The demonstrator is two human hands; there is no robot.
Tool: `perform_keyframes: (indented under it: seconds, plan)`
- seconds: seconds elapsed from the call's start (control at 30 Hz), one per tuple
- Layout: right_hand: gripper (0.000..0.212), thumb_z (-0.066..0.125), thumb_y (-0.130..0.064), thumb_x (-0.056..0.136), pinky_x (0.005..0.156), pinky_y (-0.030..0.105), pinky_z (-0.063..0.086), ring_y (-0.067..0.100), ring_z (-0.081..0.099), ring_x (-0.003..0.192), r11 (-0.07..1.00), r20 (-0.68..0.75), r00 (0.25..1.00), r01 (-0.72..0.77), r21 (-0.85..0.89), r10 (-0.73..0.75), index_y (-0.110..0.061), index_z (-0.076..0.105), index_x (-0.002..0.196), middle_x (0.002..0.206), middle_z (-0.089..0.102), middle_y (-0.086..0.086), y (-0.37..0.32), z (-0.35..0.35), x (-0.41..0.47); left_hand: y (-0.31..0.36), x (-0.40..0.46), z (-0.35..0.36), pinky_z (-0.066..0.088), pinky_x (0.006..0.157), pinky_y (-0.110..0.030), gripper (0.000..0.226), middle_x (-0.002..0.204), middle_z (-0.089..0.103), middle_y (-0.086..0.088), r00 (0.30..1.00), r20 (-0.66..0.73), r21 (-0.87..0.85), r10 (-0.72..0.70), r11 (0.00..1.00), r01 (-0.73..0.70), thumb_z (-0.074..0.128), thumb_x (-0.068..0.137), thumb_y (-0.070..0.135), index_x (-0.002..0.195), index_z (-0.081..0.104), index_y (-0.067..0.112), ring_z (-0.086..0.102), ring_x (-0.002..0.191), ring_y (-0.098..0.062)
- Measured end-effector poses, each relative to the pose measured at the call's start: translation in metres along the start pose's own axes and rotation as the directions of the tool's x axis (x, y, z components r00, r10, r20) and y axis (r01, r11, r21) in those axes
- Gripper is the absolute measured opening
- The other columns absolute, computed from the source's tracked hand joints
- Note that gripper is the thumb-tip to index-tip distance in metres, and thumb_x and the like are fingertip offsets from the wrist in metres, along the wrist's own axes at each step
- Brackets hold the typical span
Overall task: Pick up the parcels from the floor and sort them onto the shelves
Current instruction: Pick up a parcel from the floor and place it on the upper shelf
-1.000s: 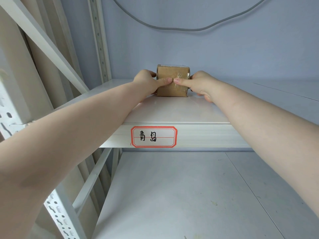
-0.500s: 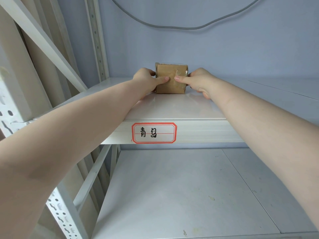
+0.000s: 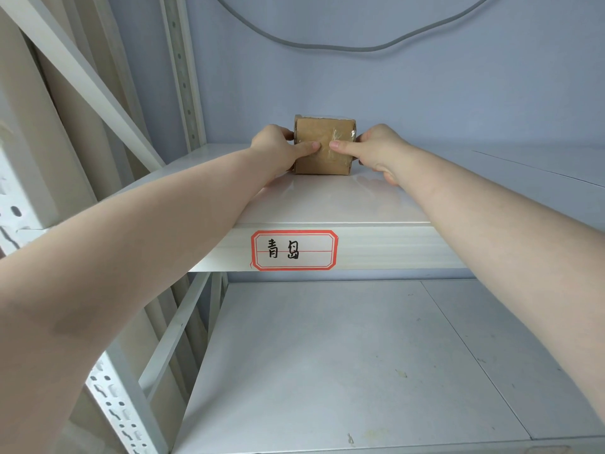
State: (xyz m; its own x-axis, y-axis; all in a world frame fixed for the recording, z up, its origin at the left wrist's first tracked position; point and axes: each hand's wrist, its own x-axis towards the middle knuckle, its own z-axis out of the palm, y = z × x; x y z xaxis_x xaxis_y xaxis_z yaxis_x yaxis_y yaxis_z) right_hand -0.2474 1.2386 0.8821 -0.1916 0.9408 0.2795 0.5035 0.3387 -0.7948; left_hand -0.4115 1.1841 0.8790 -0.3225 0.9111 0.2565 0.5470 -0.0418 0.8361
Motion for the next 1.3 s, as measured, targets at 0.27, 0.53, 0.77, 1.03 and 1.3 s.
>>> perform_keyframes:
  seconds: [0.27,0.53,0.77,1.03,1.3]
  plan:
    - [0.068,0.073,-0.051,0.076,0.091,0.030,0.043,0.024,0.058,0.112,1.000,-0.012,1.000,-0.008,-0.013,0.008,0.000,0.062,0.119,0.116,0.063,0.011,0.000,-0.001,-0.002,0.003,-0.004,-0.001,0.051,0.101,-0.038,0.086,0.127,0.064,-0.010,1.000,-0.001,0.007,-0.030,1.000,0.030,0.075,0.077,0.051,0.146,0.044,0.009,0.067,0.110,-0.026]
    - [0.081,0.075,-0.056,0.070,0.087,0.032,0.044,0.021,0.056,0.115,0.998,0.013,0.998,-0.057,0.027,0.057,-0.005,0.055,0.130,0.128,0.062,0.010,-0.001,-0.014,-0.008,0.016,-0.018,-0.012,0.047,0.071,-0.029,0.094,0.124,0.056,-0.005,0.994,0.006,-0.004,-0.110,0.994,0.110,0.072,0.077,0.057,0.151,0.034,0.013,0.063,0.111,-0.024]
    - [0.026,0.075,-0.028,0.078,0.058,0.020,0.038,0.011,0.054,0.068,0.985,-0.161,0.986,0.068,0.158,-0.042,-0.010,0.067,0.095,0.084,0.064,0.004,-0.016,-0.025,-0.039,0.027,-0.050,-0.020,0.045,0.086,-0.030,0.044,0.103,0.054,-0.005,0.989,-0.079,-0.145,-0.127,0.983,0.115,0.073,0.078,0.049,0.101,0.052,0.018,0.049,0.091,-0.022]
    - [0.004,0.067,-0.016,0.087,0.055,0.018,0.046,0.010,0.056,0.063,0.679,0.039,0.947,0.199,0.707,-0.318,-0.014,0.063,0.085,0.075,0.063,0.002,-0.040,-0.014,-0.134,0.020,-0.154,-0.009,0.054,0.078,-0.023,0.029,0.094,0.061,-0.002,0.902,-0.429,-0.630,-0.057,0.734,-0.253,0.066,0.090,0.022,0.117,0.062,0.010,0.059,0.079,-0.011]
    - [0.005,0.064,-0.021,0.089,0.060,0.020,0.050,0.010,0.064,0.069,0.573,0.392,0.756,-0.028,0.819,-0.524,-0.019,0.066,0.085,0.078,0.070,-0.002,-0.024,0.025,-0.235,-0.033,-0.317,0.016,0.051,0.084,-0.024,0.011,0.091,0.068,-0.001,0.659,-0.677,-0.653,-0.328,0.681,-0.331,0.061,0.093,0.014,0.103,0.066,0.015,0.062,0.088,-0.014]
